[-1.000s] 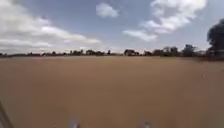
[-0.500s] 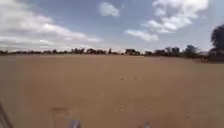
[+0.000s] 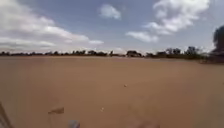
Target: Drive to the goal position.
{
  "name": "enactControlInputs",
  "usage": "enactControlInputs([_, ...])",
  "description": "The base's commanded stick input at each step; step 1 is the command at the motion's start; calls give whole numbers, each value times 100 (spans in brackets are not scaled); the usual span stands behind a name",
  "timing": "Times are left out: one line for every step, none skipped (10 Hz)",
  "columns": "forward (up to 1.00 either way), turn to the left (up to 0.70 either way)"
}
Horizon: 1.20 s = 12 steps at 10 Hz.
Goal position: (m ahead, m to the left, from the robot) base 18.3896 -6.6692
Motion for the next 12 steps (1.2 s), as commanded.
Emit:
enactControlInputs([70, 0])
enactControlInputs([70, 0])
enactControlInputs([70, 0])
enactControlInputs([70, 0])
enactControlInputs([70, 0])
enactControlInputs([70, 0])
enactControlInputs([70, 0])
enactControlInputs([70, 0])
enactControlInputs([70, 0])
enactControlInputs([70, 0])
enactControlInputs([70, 0])
enactControlInputs([70, 0])
